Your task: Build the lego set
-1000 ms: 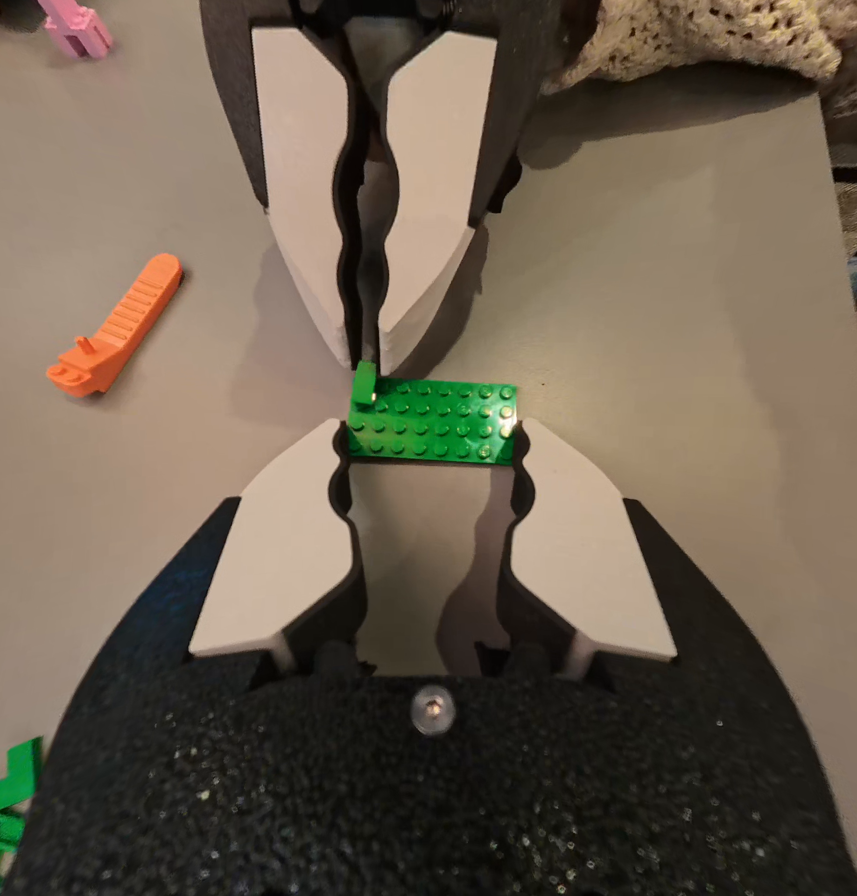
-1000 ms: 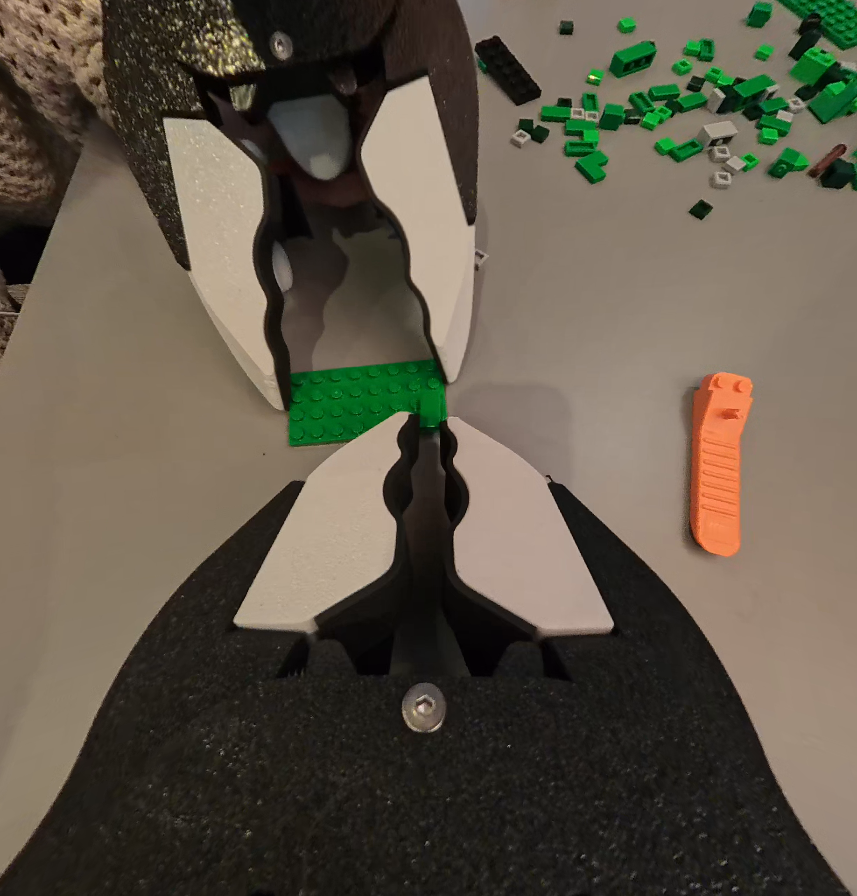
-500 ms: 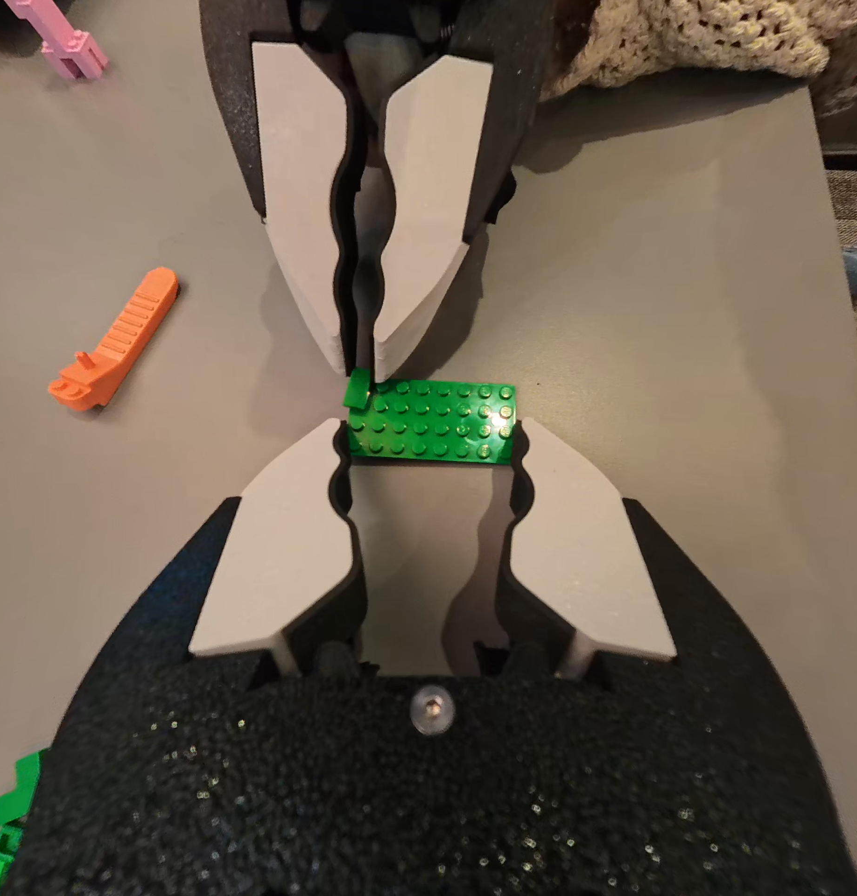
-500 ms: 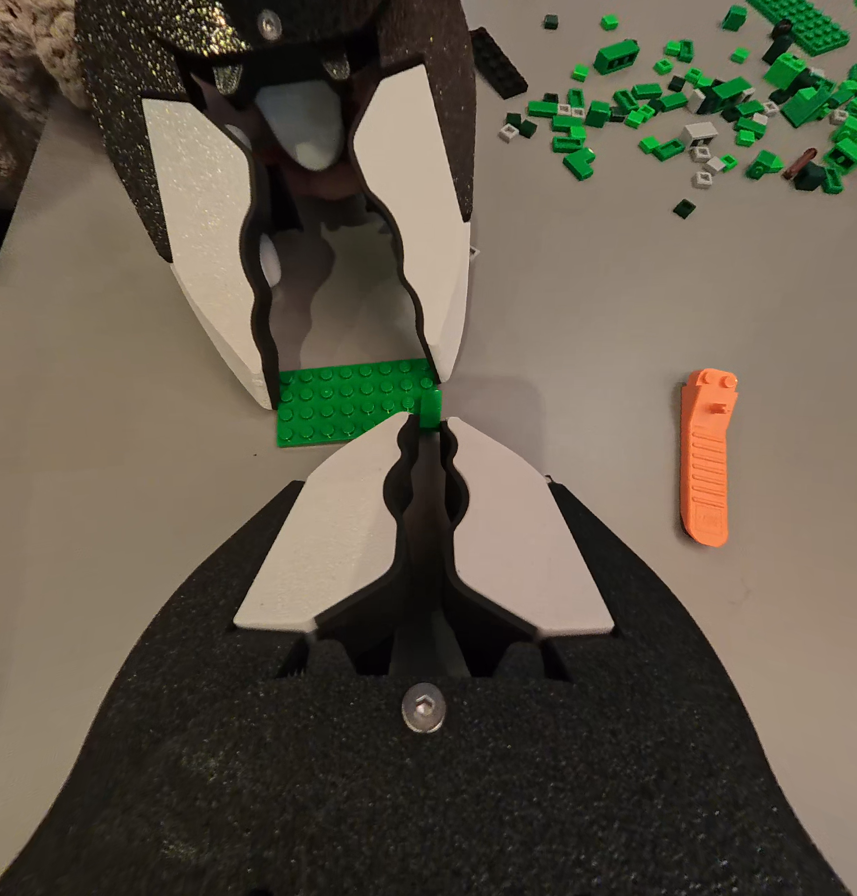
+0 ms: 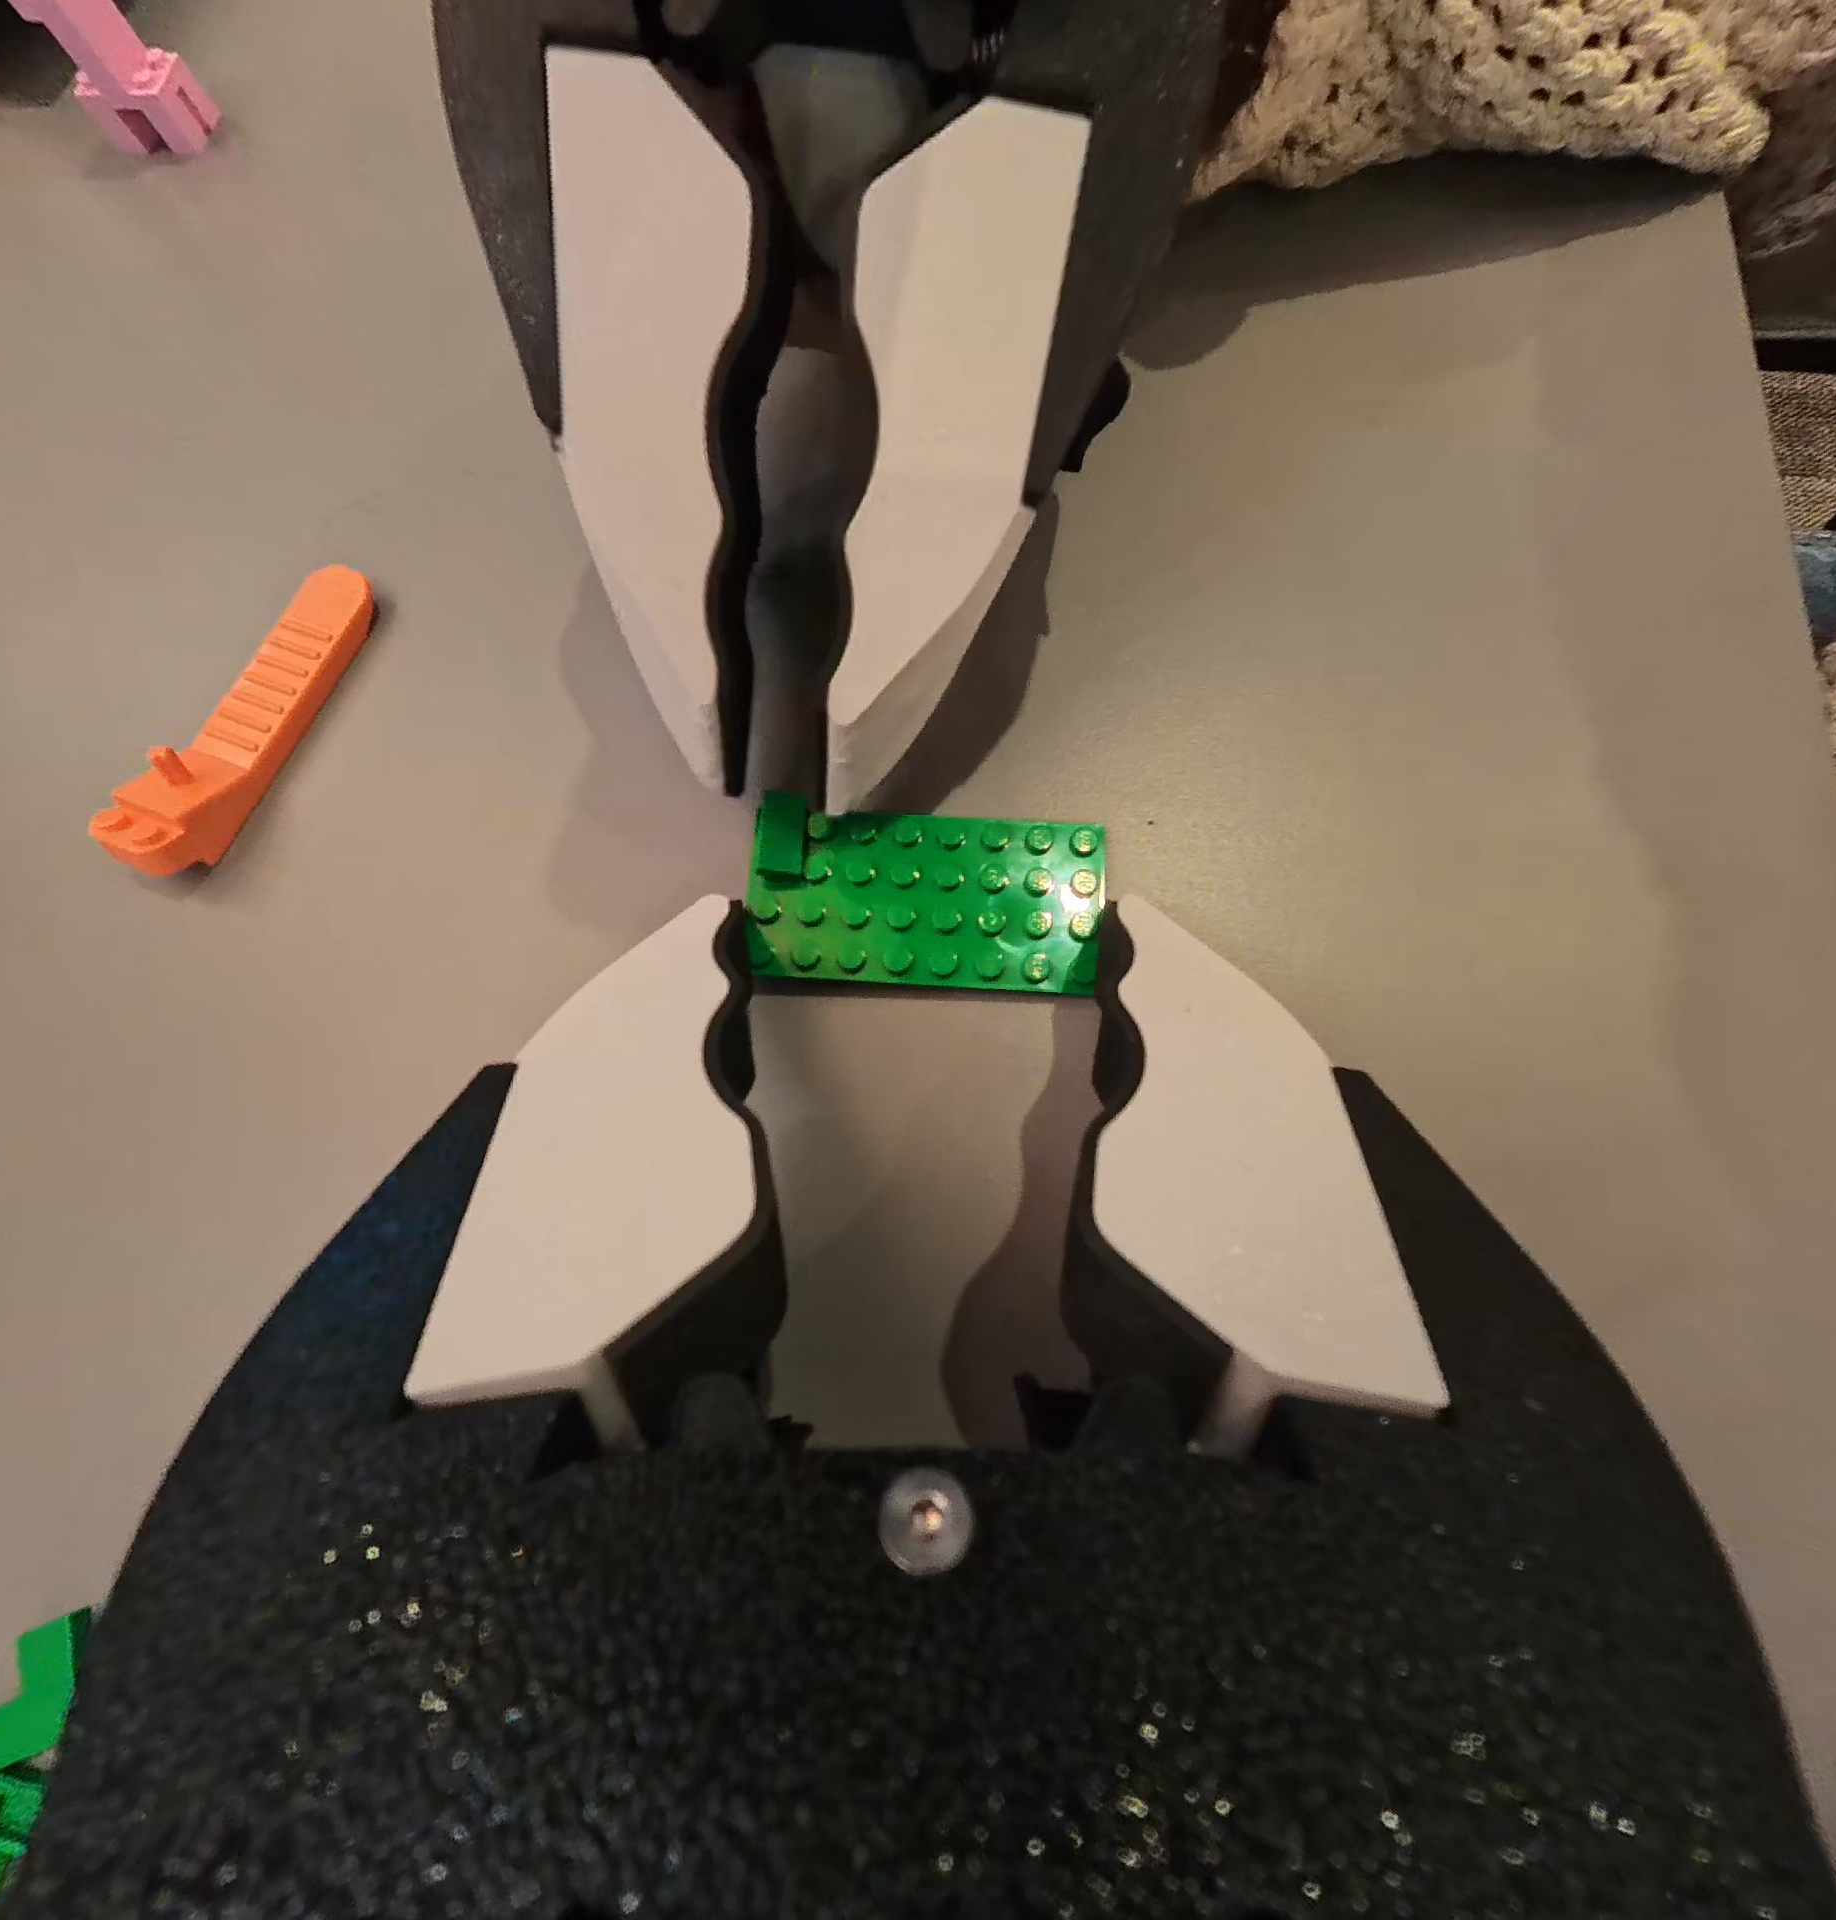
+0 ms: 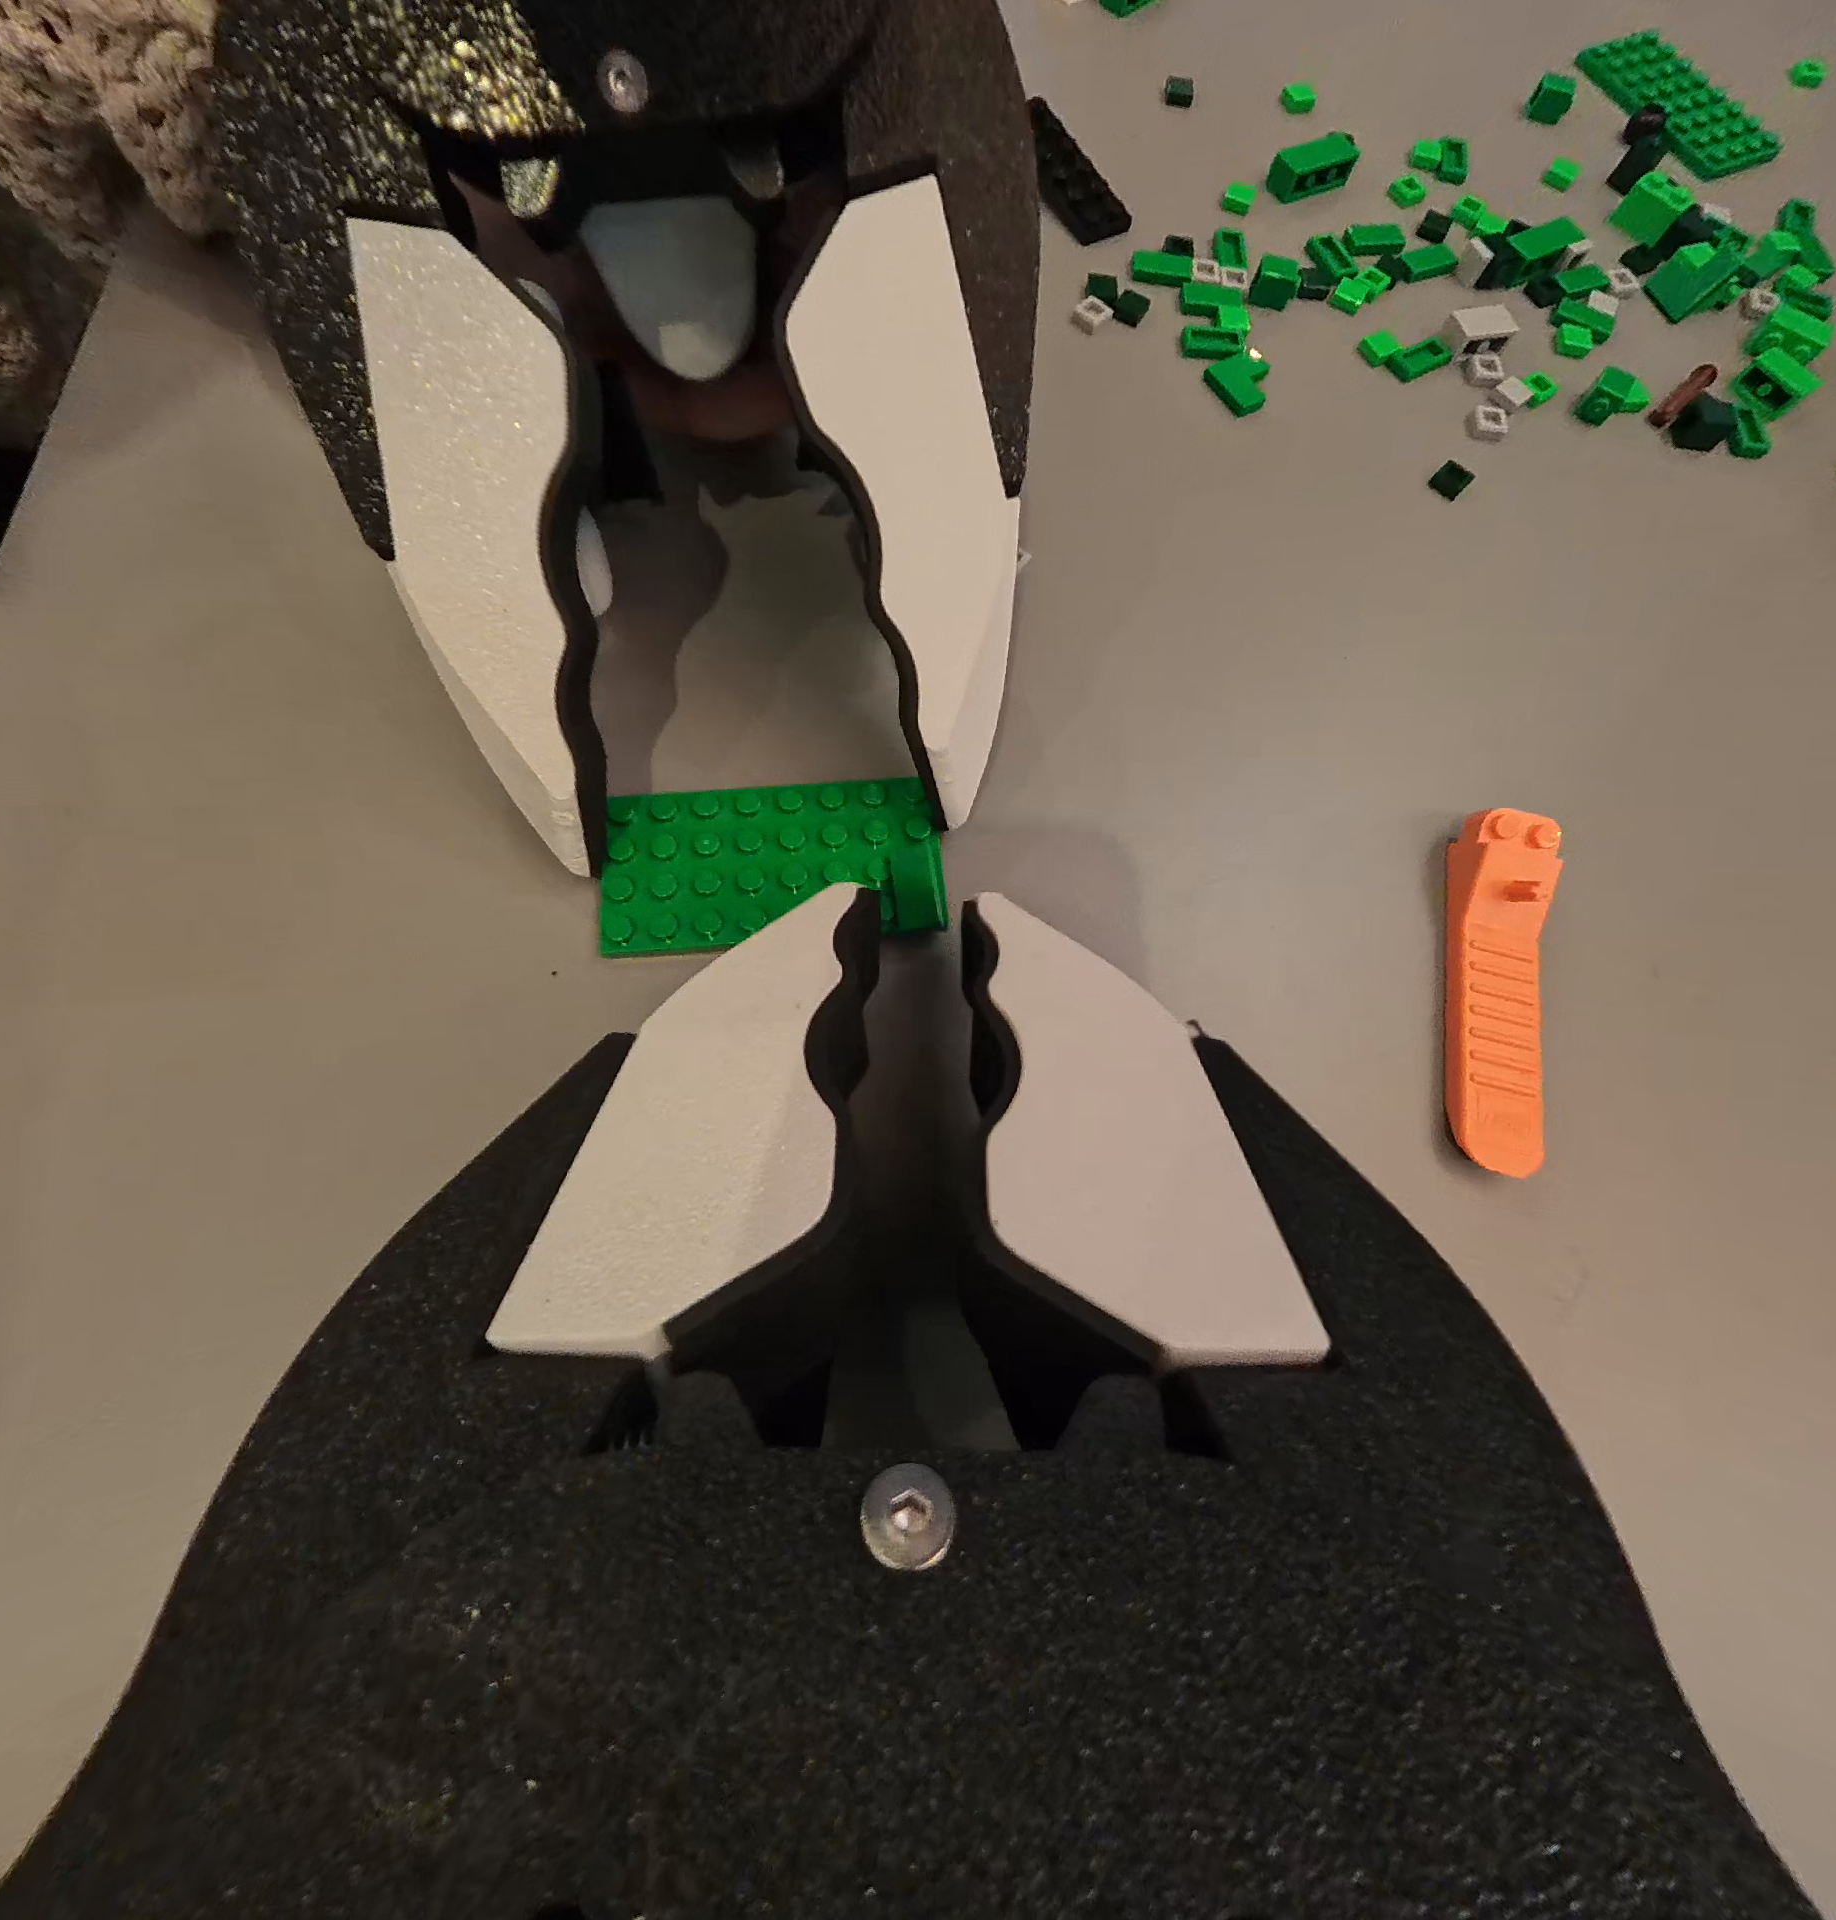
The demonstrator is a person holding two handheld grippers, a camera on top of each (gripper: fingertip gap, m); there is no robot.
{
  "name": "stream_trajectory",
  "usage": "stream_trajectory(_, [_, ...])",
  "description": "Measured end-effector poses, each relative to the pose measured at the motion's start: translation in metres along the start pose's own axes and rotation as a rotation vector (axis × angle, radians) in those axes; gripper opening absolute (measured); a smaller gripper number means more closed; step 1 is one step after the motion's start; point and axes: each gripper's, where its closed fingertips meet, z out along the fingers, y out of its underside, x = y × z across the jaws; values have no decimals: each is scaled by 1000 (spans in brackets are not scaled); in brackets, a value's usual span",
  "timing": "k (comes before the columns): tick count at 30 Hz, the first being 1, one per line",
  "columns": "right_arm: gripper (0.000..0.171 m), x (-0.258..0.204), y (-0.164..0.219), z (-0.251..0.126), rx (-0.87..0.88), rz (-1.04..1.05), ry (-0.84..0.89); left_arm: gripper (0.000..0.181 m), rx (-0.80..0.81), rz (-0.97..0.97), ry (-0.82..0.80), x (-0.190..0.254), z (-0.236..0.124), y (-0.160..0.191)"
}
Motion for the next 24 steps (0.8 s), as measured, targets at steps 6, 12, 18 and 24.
stream_trajectory(6, [37,-5,-9,-11,100,-148,54,63,38,-57,38,0,-5,-3])
stream_trajectory(12, [49,6,-16,-19,63,-652,409,63,124,-148,77,-4,-19,-16])
stream_trajectory(18, [44,7,-25,-12,-28,-982,629,63,180,-194,115,-2,-27,-26])
stream_trajectory(24, [30,11,-24,-8,-65,-1037,678,63,156,-178,126,3,-23,-24])
